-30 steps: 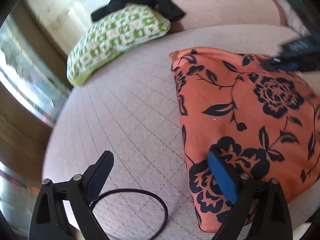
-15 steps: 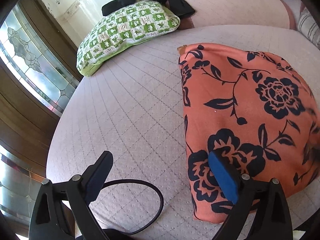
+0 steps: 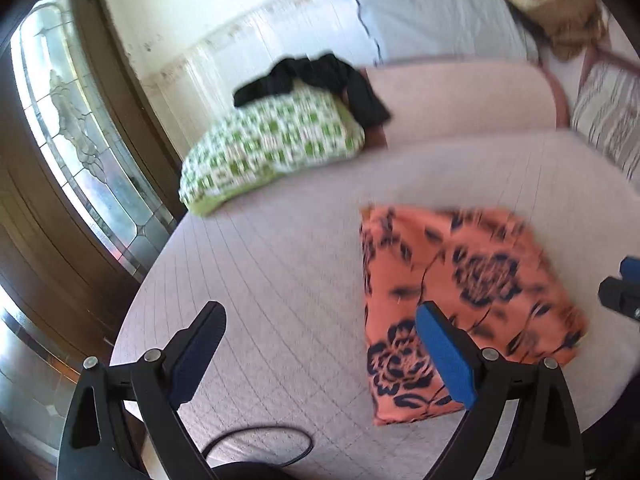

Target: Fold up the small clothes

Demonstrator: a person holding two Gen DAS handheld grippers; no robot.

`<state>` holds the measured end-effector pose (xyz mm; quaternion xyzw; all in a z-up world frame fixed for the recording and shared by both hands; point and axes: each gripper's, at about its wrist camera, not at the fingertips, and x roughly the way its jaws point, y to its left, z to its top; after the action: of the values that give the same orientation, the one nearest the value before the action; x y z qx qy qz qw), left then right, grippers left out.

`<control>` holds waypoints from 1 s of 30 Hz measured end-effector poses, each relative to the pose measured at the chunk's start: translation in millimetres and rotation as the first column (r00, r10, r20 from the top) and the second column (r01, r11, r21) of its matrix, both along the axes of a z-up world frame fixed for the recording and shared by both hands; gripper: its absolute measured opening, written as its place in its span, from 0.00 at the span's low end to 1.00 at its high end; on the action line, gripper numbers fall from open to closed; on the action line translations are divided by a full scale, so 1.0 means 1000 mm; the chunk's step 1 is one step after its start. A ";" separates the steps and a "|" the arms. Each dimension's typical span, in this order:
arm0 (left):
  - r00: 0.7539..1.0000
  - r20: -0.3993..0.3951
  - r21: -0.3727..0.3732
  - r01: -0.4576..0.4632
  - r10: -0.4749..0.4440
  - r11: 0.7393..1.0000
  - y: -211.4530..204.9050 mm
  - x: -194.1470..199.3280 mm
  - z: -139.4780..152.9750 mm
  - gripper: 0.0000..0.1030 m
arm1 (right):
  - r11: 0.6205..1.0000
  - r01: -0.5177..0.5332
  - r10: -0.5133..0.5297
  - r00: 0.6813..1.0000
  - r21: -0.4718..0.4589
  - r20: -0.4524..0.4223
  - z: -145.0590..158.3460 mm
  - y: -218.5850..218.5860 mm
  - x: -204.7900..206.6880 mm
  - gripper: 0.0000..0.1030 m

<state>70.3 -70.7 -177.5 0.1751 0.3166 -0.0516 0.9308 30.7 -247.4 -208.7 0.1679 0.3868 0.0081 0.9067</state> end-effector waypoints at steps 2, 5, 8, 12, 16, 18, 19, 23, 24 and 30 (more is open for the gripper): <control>1.000 0.017 -0.051 0.001 0.000 0.999 0.005 -0.006 0.018 0.93 | 0.999 0.036 -0.035 0.998 -0.017 0.045 0.018 0.000 -0.013 0.58; 0.999 0.045 -0.109 -0.003 0.008 0.994 0.014 -0.010 0.042 0.93 | 0.996 0.072 -0.067 0.992 -0.044 0.107 0.041 -0.002 -0.027 0.60; 0.998 0.063 -0.152 -0.002 0.012 0.988 0.020 -0.018 0.059 0.93 | 0.991 0.095 -0.080 0.984 -0.090 0.160 0.060 0.003 -0.039 0.60; 0.997 0.076 -0.202 -0.003 0.018 0.979 0.027 -0.032 0.080 0.93 | 0.990 0.105 -0.085 0.975 -0.092 0.205 0.078 0.004 -0.055 0.61; 0.990 0.139 -0.211 0.014 0.016 0.977 0.030 -0.048 0.100 0.93 | 0.986 0.129 -0.098 0.962 -0.107 0.256 0.092 0.009 -0.067 0.61; 0.984 0.178 -0.212 0.031 0.007 0.977 0.030 -0.061 0.114 0.93 | 0.986 0.133 -0.101 0.956 -0.102 0.276 0.099 0.010 -0.073 0.61; 0.982 0.188 -0.214 0.036 0.005 0.976 0.031 -0.065 0.119 0.93 | 0.986 0.135 -0.102 0.953 -0.095 0.287 0.103 0.011 -0.075 0.61; 0.972 0.236 -0.215 0.056 -0.004 0.975 0.032 -0.085 0.142 0.95 | 0.985 0.141 -0.104 0.940 -0.095 0.324 0.116 0.015 -0.084 0.61; 0.969 0.246 -0.219 0.059 -0.003 0.974 0.033 -0.090 0.147 0.96 | 0.985 0.142 -0.103 0.938 -0.097 0.332 0.119 0.016 -0.086 0.61; 0.933 0.359 -0.254 0.074 0.024 0.964 0.048 -0.129 0.187 1.00 | 0.982 0.167 -0.121 0.916 -0.089 0.381 0.136 0.017 -0.102 0.61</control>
<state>-58.9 -22.6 9.3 0.0602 0.1292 -0.0723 0.9871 -71.2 -230.8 -73.1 0.1366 0.1932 -0.0503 0.9703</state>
